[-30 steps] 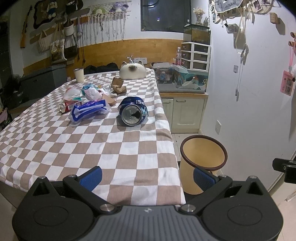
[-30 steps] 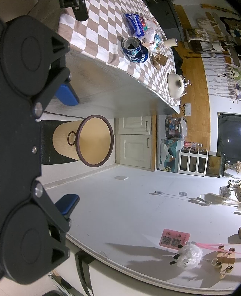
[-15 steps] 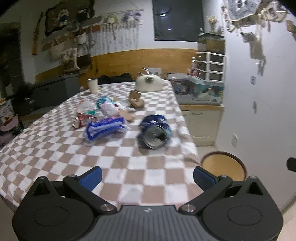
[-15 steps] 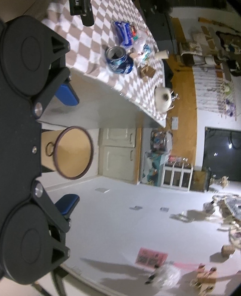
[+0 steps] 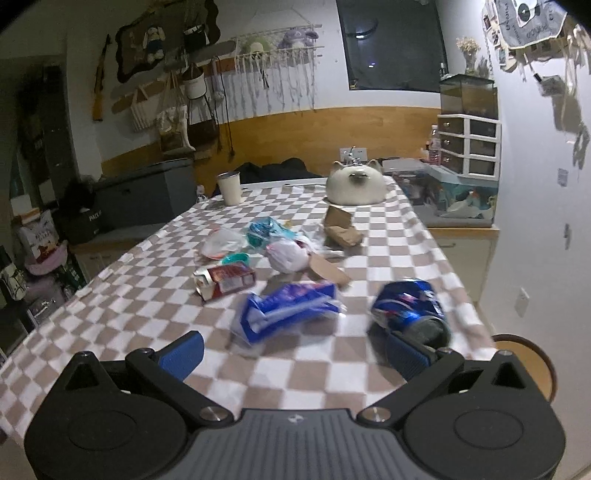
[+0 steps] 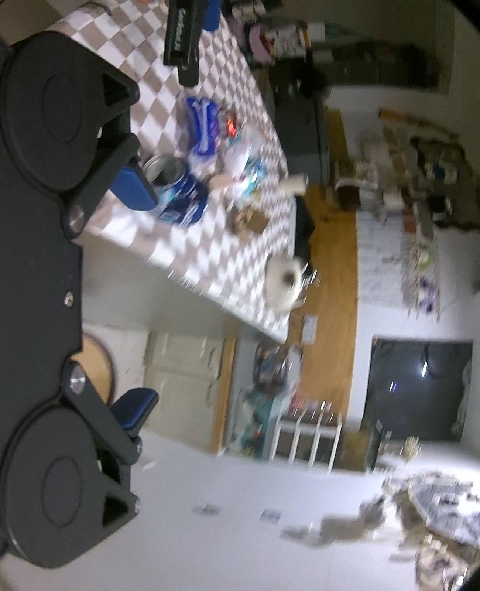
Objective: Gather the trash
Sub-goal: 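Grasp the blue-purple snack bag with the left tool while the right tool grasps the crushed Pepsi can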
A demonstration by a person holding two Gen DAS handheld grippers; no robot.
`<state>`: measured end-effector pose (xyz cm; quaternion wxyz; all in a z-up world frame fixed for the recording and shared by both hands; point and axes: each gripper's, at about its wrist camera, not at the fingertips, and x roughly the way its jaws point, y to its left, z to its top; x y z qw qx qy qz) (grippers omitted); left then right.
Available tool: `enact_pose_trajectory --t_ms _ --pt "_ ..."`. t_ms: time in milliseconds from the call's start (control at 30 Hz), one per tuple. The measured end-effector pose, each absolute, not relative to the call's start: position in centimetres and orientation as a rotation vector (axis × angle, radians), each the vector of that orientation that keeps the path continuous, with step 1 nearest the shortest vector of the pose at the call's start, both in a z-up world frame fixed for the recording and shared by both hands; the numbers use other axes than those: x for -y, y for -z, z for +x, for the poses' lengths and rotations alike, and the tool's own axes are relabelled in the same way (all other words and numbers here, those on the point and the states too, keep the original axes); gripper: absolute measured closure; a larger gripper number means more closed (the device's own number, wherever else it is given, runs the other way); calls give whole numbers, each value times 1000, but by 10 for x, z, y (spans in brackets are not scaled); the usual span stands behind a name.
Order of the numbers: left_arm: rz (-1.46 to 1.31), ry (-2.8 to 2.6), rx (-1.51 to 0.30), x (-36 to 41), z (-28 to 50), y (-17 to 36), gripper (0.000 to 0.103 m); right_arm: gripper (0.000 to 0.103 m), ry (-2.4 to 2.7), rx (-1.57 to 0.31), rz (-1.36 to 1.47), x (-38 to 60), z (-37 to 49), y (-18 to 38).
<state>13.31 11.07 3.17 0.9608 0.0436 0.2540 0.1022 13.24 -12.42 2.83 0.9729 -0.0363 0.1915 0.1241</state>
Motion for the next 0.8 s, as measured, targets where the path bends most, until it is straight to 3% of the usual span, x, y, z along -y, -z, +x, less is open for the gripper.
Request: enact_pose_trajectory --t_ms 367,600,800 --pt "75 -215 -641 -153 198 -16 0 0 -611 -335 -96 94 234 -20" --pt "60 -31 -665 -165 220 -5 0 0 -858 -423 -81 72 308 -11" --pt "208 73 -642 -160 230 -6 0 0 -1072 -527 -57 42 350 6"
